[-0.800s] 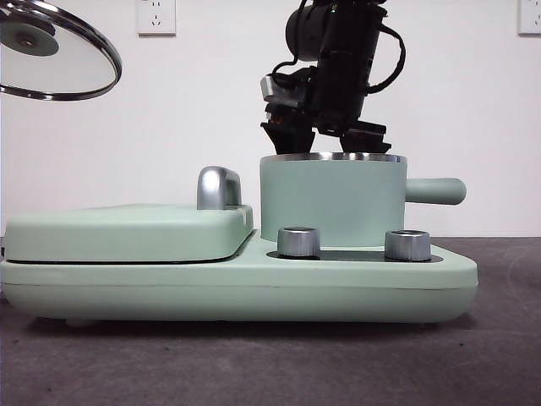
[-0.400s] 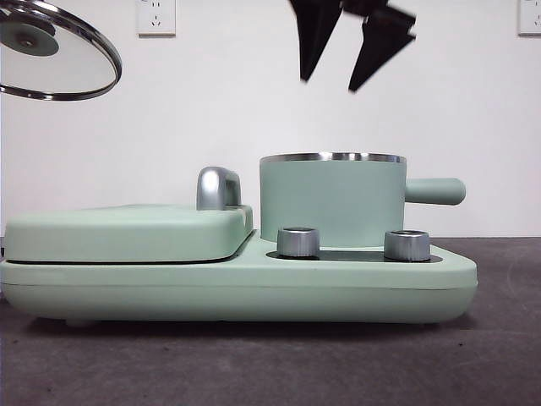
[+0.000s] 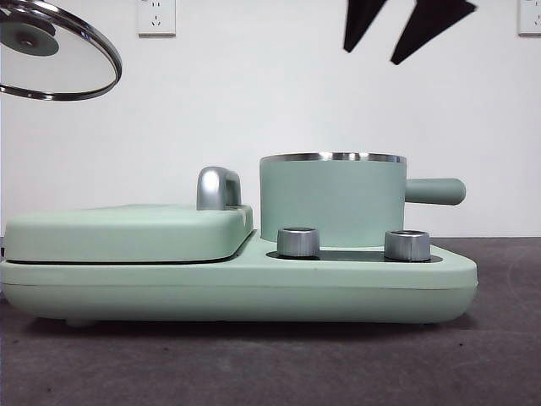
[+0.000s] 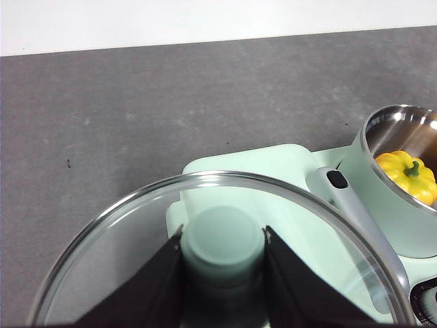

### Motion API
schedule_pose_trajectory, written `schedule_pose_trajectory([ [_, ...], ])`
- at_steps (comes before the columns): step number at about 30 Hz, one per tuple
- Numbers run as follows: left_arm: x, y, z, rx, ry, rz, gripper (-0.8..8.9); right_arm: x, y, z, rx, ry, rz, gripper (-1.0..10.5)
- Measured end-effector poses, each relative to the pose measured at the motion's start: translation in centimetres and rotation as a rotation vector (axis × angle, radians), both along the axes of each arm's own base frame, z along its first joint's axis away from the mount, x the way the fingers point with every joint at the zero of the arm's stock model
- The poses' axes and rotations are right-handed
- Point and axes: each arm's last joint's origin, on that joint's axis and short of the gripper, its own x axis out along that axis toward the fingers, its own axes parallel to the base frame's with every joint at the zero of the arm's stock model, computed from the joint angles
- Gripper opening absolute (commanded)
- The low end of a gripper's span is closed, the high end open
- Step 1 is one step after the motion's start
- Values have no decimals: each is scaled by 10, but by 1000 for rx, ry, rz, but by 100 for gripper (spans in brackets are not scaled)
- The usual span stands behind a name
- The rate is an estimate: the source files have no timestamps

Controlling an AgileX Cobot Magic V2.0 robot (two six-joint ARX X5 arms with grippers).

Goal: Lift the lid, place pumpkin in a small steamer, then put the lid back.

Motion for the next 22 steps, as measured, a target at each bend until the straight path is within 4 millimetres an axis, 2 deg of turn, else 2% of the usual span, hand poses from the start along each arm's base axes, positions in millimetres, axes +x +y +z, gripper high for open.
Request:
schedule_pose_trajectory([
  [5, 0, -1, 0, -6, 1, -23, 9, -37, -20, -21, 37, -62, -3, 368],
  [13, -2, -7, 0, 5, -4, -77, 9, -87, -47, -55, 83, -62, -39, 367],
  [22, 2, -26, -2, 21, -26, -180, 9, -132, -71, -64, 178, -97, -91, 367],
])
